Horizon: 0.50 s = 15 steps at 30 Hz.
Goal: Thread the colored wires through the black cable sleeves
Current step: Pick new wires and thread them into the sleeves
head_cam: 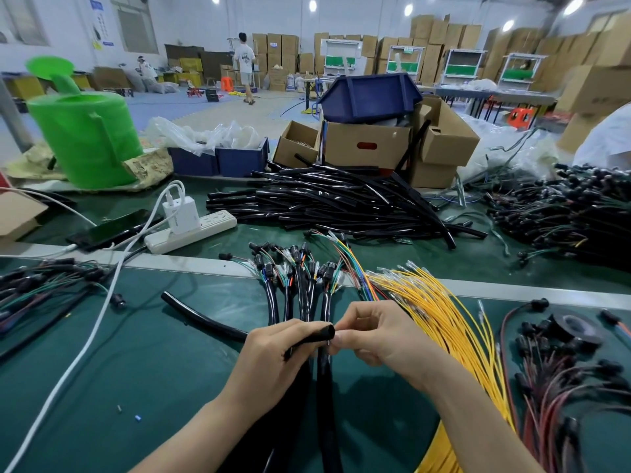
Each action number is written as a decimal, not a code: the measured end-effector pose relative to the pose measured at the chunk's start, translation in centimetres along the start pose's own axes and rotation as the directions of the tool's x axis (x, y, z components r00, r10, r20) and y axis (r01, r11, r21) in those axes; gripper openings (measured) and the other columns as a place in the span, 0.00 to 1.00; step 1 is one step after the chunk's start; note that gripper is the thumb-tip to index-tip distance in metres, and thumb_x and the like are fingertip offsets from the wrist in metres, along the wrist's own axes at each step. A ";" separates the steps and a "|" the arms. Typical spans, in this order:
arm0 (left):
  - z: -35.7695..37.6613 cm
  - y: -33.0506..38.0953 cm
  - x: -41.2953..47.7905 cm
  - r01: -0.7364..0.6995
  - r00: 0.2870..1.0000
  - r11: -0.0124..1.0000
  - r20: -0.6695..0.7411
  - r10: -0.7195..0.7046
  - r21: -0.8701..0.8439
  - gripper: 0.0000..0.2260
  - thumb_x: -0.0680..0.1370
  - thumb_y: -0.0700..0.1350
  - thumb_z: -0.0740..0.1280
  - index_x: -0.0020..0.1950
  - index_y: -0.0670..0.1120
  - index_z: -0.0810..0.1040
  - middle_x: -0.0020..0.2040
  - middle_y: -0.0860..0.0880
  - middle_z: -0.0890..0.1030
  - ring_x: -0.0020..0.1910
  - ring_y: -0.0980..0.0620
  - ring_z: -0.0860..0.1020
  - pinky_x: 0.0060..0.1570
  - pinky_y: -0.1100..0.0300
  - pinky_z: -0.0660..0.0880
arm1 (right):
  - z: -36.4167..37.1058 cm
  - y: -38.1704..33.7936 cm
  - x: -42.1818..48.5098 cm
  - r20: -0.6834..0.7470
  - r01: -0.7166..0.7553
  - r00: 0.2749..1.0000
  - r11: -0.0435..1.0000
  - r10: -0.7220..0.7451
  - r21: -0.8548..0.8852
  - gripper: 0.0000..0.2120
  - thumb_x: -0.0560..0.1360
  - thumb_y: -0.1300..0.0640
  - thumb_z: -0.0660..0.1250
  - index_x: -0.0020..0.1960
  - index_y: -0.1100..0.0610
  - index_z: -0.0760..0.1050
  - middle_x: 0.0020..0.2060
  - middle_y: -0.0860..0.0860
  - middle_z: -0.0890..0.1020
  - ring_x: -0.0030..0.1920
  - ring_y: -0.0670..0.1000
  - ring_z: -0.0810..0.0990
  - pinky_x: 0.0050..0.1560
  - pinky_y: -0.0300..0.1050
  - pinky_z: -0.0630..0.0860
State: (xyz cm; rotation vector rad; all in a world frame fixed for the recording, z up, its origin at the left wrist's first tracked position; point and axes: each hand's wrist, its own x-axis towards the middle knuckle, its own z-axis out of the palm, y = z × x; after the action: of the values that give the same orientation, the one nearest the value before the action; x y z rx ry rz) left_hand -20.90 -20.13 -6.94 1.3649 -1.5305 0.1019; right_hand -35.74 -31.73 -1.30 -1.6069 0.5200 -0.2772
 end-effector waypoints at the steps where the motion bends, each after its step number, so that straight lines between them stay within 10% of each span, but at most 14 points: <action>1: 0.0 0.0 0.0 0.010 1.000 1.000 0.003 -0.010 0.027 0.11 0.75 0.41 0.69 0.56 0.52 0.79 0.45 0.61 0.81 0.42 0.65 0.79 0.43 0.67 0.76 | 0.1 0.0 0.0 -0.014 0.008 1.000 1.000 -0.008 -0.008 0.06 0.73 0.66 0.70 0.39 0.59 0.75 0.35 0.59 0.83 0.24 0.48 0.63 0.24 0.36 0.59; 6: -0.4 0.2 0.7 0.133 0.990 0.978 0.022 -0.139 0.159 0.25 0.77 0.64 0.56 0.70 0.54 0.68 0.44 0.56 0.78 0.43 0.55 0.74 0.48 0.62 0.71 | -0.6 -0.2 -0.1 -0.109 0.041 0.993 0.999 -0.044 -0.026 0.06 0.72 0.64 0.71 0.39 0.59 0.75 0.34 0.55 0.83 0.25 0.47 0.62 0.25 0.37 0.59; 15: -0.4 0.2 0.5 0.120 0.985 0.981 0.103 -0.137 0.155 0.16 0.80 0.53 0.56 0.59 0.49 0.78 0.44 0.60 0.74 0.42 0.53 0.74 0.45 0.53 0.72 | -0.6 -0.3 -0.2 -0.057 0.092 0.994 0.994 -0.096 -0.066 0.07 0.73 0.62 0.70 0.44 0.51 0.82 0.34 0.53 0.82 0.27 0.48 0.62 0.26 0.36 0.60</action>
State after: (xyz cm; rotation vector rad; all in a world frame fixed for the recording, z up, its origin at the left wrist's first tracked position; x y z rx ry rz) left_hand -20.70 -20.18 -6.30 1.6080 -1.5486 0.0594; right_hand -36.15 -32.17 -0.89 -1.6914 0.5042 -0.3845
